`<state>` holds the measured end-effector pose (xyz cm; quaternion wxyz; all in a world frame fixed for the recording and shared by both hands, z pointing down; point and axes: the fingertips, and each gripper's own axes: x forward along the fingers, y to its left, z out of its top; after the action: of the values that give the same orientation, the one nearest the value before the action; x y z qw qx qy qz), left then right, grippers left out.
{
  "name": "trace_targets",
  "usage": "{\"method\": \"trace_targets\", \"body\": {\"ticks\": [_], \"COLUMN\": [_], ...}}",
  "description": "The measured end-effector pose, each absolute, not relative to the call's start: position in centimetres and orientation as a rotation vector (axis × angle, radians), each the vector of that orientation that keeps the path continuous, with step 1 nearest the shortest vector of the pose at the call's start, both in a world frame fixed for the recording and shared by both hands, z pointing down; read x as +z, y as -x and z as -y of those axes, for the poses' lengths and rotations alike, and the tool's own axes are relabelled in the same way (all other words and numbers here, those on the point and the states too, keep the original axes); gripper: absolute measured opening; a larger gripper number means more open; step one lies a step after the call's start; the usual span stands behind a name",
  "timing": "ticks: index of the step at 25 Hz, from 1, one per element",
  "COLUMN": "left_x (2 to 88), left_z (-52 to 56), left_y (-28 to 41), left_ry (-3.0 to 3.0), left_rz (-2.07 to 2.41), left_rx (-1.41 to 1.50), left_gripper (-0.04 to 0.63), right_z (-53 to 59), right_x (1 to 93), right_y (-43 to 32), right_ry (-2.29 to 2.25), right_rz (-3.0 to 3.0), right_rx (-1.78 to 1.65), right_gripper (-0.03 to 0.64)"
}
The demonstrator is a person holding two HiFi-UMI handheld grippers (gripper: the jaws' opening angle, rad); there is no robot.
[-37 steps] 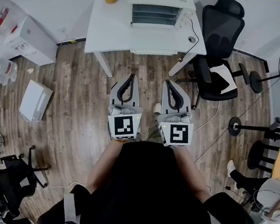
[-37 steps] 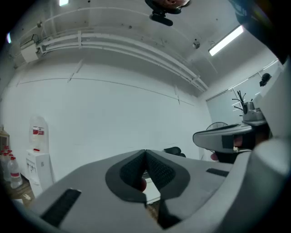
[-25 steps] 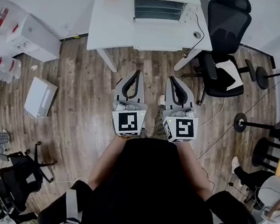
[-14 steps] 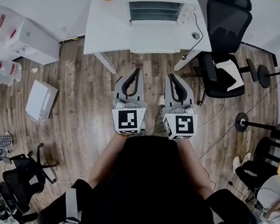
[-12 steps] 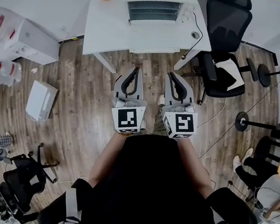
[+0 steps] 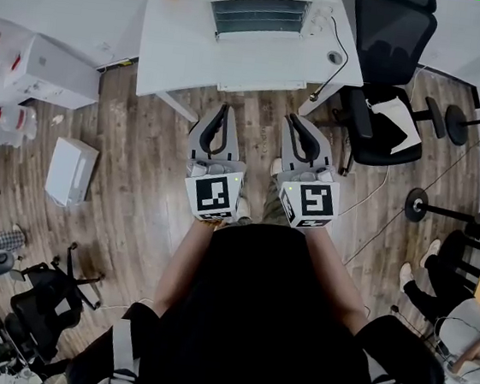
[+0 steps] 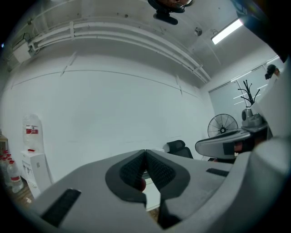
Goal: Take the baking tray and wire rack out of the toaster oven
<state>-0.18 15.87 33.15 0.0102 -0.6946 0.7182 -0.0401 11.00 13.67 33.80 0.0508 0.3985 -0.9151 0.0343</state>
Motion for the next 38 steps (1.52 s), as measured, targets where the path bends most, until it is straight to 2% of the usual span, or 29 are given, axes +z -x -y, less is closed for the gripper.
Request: {"method": "trace_targets", "body": {"ticks": [38], "left_x": [35.1], "left_z": [-2.4], "left_y": [0.2], "left_ry": [2.096], "left_rz": [-2.346], "left_rx": [-0.284], "left_gripper": [0.023], "right_z": [2.6], "right_x": [35.7], "right_y": [-12.5], "right_ry": [-1.115], "right_rz": [2.791], "right_rx": [0.168], "right_gripper": [0.032]}}
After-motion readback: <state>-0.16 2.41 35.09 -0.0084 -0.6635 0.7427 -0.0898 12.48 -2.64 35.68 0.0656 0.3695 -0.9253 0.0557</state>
